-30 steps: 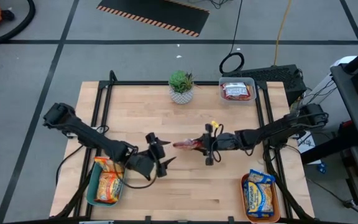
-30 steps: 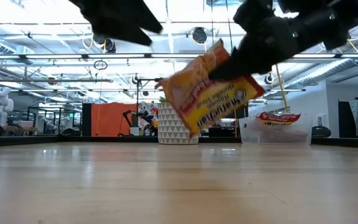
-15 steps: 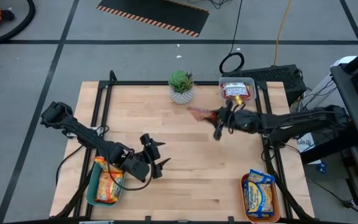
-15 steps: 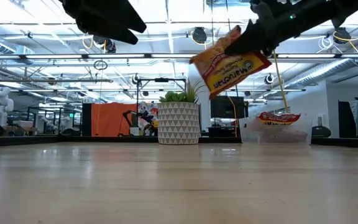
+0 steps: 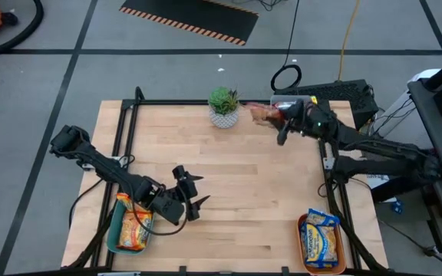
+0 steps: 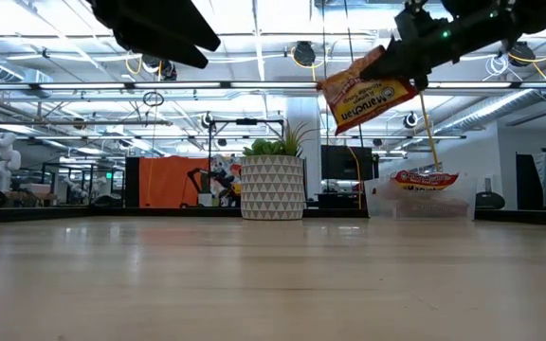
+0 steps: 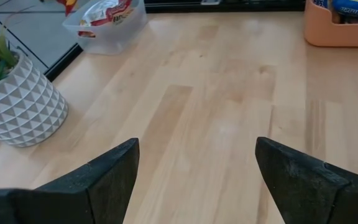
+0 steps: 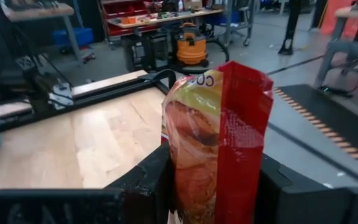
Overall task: Sort Maruchan noodles
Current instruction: Put the red noodle pack into the transparent bin
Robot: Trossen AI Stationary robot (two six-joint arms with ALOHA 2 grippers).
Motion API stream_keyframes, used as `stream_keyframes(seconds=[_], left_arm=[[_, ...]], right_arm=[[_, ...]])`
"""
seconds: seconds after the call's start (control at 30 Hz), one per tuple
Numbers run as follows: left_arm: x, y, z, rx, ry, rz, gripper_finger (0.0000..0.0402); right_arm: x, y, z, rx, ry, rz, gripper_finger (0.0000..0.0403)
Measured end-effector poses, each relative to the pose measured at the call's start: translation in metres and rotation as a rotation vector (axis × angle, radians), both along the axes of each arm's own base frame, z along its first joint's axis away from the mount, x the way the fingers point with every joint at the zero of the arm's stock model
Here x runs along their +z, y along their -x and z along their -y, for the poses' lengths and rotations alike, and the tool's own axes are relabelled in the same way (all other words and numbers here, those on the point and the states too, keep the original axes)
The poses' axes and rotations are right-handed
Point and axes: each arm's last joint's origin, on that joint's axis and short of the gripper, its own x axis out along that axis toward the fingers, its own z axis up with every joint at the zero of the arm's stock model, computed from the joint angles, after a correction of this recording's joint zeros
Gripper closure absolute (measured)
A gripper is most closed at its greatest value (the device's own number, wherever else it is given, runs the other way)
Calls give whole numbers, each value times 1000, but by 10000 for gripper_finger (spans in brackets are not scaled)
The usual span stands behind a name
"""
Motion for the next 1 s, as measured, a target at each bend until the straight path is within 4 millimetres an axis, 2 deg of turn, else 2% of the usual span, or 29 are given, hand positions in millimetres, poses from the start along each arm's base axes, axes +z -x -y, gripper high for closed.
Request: stream_keyframes(seconds=[0.23,0.57,0.83,1.0], left_arm=[[0,0,0,0,-1,0,75],[0,0,0,-1,-3,-1,76],[0,0,0,-1,-2,-1,76],[0,0,0,-1,-1,-1,76]], right_arm=[[-2,17,29,57,-130,54,273],[-1,46,59,57,-226,133,273],[-3,70,78,-30,-271,163,273],[-16,80,95,-114,-342,135,273]])
